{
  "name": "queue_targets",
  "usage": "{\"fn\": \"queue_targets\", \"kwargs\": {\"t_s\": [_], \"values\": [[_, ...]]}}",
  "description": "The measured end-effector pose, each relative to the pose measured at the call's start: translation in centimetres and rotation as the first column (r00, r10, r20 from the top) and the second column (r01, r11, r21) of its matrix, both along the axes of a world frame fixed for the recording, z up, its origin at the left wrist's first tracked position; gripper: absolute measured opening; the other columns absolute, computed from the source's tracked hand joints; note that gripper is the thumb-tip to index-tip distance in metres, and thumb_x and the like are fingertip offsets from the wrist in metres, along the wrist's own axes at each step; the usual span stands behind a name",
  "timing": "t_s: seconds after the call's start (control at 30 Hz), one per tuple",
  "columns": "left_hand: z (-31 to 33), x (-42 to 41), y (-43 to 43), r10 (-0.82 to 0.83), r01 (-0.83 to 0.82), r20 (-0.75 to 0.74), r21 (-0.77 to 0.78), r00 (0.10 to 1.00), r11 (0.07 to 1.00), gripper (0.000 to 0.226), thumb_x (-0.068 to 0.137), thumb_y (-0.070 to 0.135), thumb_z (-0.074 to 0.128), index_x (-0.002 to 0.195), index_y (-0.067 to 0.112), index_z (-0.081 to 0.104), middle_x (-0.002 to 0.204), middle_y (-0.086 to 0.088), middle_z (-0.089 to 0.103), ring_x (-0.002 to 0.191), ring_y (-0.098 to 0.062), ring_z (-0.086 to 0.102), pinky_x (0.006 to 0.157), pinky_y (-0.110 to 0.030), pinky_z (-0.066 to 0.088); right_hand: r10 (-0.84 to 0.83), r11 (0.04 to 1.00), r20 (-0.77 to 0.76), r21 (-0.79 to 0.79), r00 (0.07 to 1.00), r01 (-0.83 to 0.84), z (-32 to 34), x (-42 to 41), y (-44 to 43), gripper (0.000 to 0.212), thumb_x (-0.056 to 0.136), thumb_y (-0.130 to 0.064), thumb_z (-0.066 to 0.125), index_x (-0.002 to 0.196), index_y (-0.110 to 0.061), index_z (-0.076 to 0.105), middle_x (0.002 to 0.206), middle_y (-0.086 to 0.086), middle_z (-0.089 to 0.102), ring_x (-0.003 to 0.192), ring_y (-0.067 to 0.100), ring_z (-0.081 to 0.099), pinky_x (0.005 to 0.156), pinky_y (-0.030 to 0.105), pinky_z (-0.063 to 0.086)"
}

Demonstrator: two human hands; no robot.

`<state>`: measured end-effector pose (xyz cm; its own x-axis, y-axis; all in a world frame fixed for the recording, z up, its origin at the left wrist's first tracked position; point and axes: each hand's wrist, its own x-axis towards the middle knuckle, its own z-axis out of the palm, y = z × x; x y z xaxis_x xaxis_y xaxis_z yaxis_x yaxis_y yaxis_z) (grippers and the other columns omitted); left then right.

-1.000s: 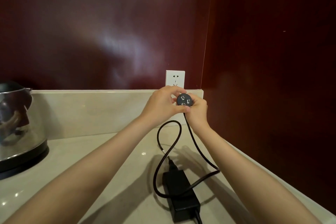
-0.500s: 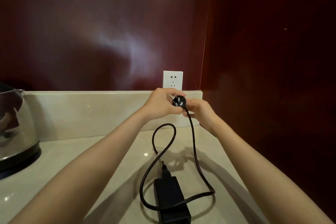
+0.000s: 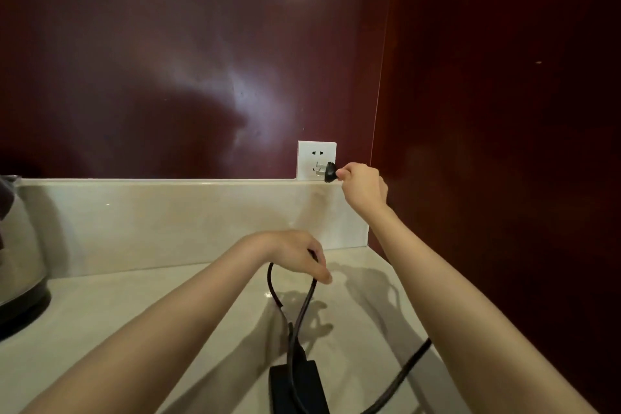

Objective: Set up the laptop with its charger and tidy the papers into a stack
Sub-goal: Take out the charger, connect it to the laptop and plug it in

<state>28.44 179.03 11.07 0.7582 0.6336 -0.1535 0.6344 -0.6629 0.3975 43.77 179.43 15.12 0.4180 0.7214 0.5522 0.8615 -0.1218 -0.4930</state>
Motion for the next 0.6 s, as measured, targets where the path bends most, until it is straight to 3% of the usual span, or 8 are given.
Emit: {"fn": "queue_targets", "kwargs": {"t_s": [0.1,0.17,0.37,0.5,0.6], "values": [[-0.3,0.1,0.9,0.047,-0.063,0.190,0.080,0.981,0.995,0.014,0.088,0.021,0.057,0.097,0.016,0.067,0.073,0.014,0.049,0.071,-0.005,0.049,0.065,-0.017,0.039,-0.045,0.998,0.076,-0.030,0.996,0.047,0.3,-0.3,1.4,0.026,0.099,-0.020,0.045,0.115,-0.014,0.063,0.118,0.013,0.063,0.113,0.033,0.055,0.087,0.034,0.041],[-0.3,-0.2,1.6,0.076,-0.112,0.265,0.124,0.961,0.986,0.010,0.090,0.020,0.054,0.086,0.017,0.063,0.069,0.014,0.047,0.064,-0.003,0.044,0.059,-0.018,0.035,-0.062,0.998,0.033,-0.024,0.998,0.063,0.4,-0.3,2.2,0.029,0.098,-0.025,0.048,0.115,-0.010,0.064,0.118,0.016,0.062,0.113,0.034,0.055,0.087,0.034,0.042],[-1.4,-0.7,4.3,0.264,-0.359,0.337,0.260,0.904,0.896,0.046,0.092,0.042,0.048,0.055,0.017,0.037,0.057,0.001,0.039,0.063,-0.020,0.041,0.055,-0.029,0.027,-0.093,0.995,-0.084,0.023,0.992,0.095,0.2,0.5,4.4,0.030,0.094,-0.028,0.055,0.109,-0.006,0.067,0.115,0.018,0.064,0.111,0.035,0.056,0.086,0.034,0.043],[-1.8,-0.8,5.6,0.364,-0.455,0.340,0.242,0.867,0.857,0.042,0.092,0.046,0.046,0.063,0.017,0.051,0.062,0.003,0.046,0.076,-0.023,0.049,0.063,-0.027,0.033,-0.081,0.995,-0.090,0.048,0.993,0.086,0.1,0.0,5.2,0.028,0.093,-0.029,0.056,0.105,-0.007,0.070,0.111,0.015,0.066,0.108,0.034,0.058,0.086,0.034,0.044],[-1.7,-0.8,6.2,0.377,-0.477,0.367,0.234,0.850,0.847,0.043,0.092,0.046,0.046,0.061,0.017,0.053,0.062,0.004,0.046,0.077,-0.023,0.050,0.066,-0.026,0.034,-0.104,0.992,-0.095,0.059,0.990,0.110,0.1,-0.3,5.6,0.028,0.092,-0.031,0.057,0.103,-0.008,0.070,0.110,0.015,0.066,0.107,0.034,0.059,0.084,0.033,0.044]]}}
